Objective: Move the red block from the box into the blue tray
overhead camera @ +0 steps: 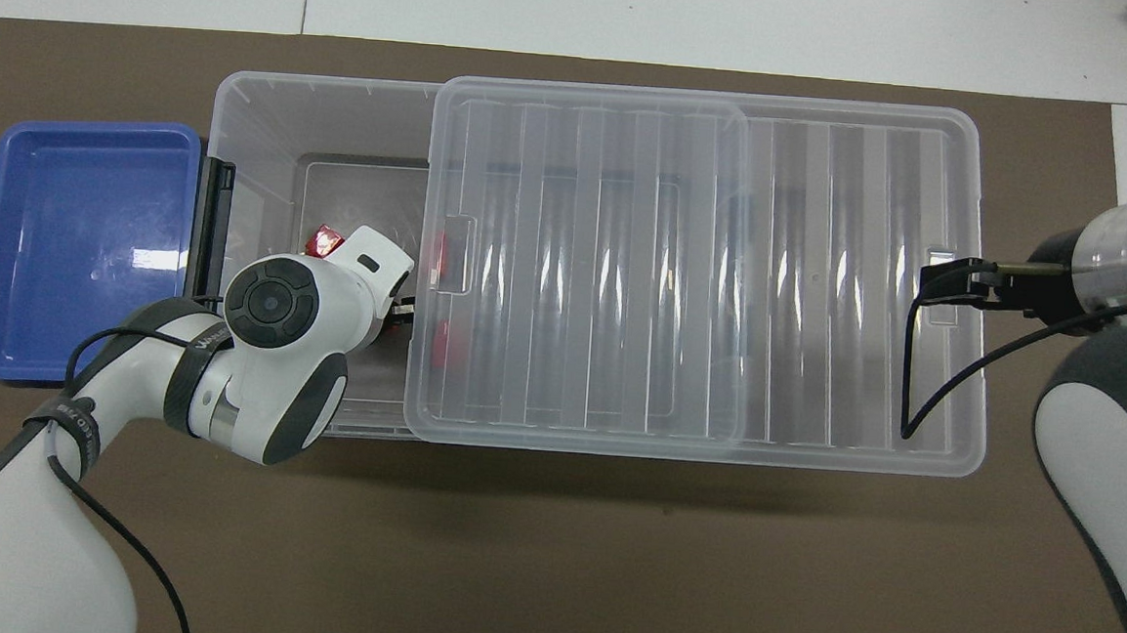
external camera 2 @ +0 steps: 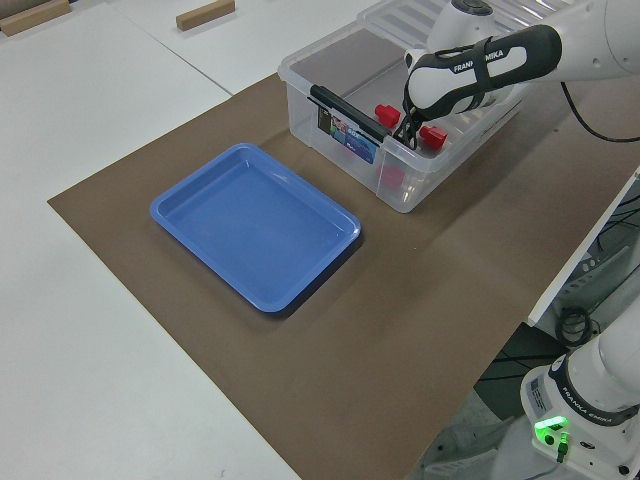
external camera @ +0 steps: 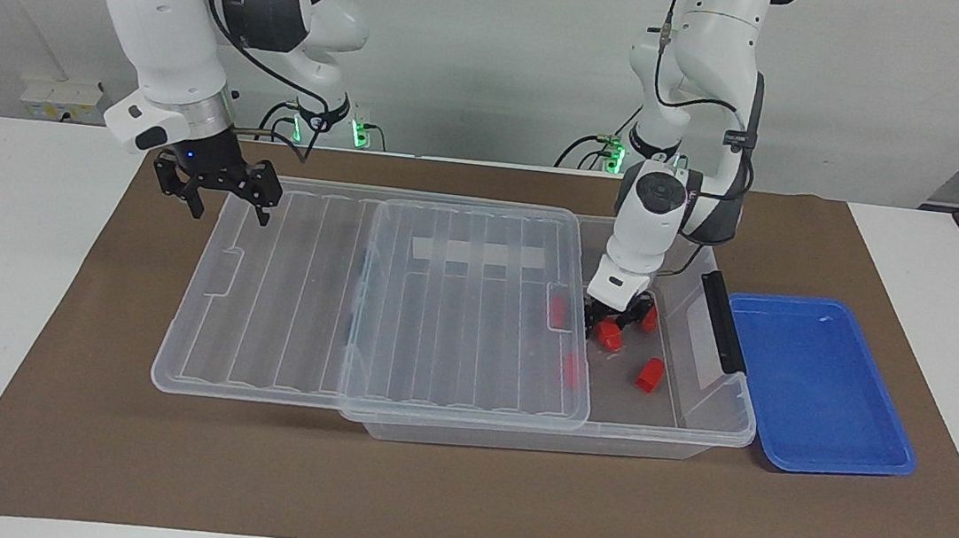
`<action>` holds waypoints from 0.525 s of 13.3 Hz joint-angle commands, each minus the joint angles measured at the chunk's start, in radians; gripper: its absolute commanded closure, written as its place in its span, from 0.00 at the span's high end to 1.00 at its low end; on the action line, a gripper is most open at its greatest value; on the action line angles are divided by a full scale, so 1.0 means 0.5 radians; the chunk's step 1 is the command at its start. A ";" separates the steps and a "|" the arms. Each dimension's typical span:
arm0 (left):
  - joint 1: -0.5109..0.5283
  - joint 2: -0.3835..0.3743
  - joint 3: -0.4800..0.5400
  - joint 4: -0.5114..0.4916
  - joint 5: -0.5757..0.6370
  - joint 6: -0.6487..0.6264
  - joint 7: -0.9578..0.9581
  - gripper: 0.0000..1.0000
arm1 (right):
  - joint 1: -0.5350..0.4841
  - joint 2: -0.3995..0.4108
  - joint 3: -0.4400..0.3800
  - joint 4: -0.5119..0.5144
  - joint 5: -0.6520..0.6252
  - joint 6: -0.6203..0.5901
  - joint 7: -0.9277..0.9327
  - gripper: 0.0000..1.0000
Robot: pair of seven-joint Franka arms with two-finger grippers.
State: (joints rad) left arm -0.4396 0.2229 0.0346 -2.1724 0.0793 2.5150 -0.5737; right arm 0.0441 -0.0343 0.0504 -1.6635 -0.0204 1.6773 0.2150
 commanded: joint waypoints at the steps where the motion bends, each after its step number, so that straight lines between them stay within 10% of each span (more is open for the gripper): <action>1: -0.029 0.017 0.032 0.019 0.059 -0.078 -0.024 0.13 | -0.012 0.044 0.001 0.185 0.001 -0.197 0.049 1.00; 7: 0.002 -0.019 0.035 0.582 0.069 -0.862 -0.012 0.13 | -0.008 0.087 0.004 0.302 -0.070 -0.345 0.049 1.00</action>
State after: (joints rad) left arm -0.4392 0.2167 0.0445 -1.9683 0.0907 2.1976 -0.5737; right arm 0.0442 -0.0039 0.0452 -1.5369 -0.0453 1.5303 0.2214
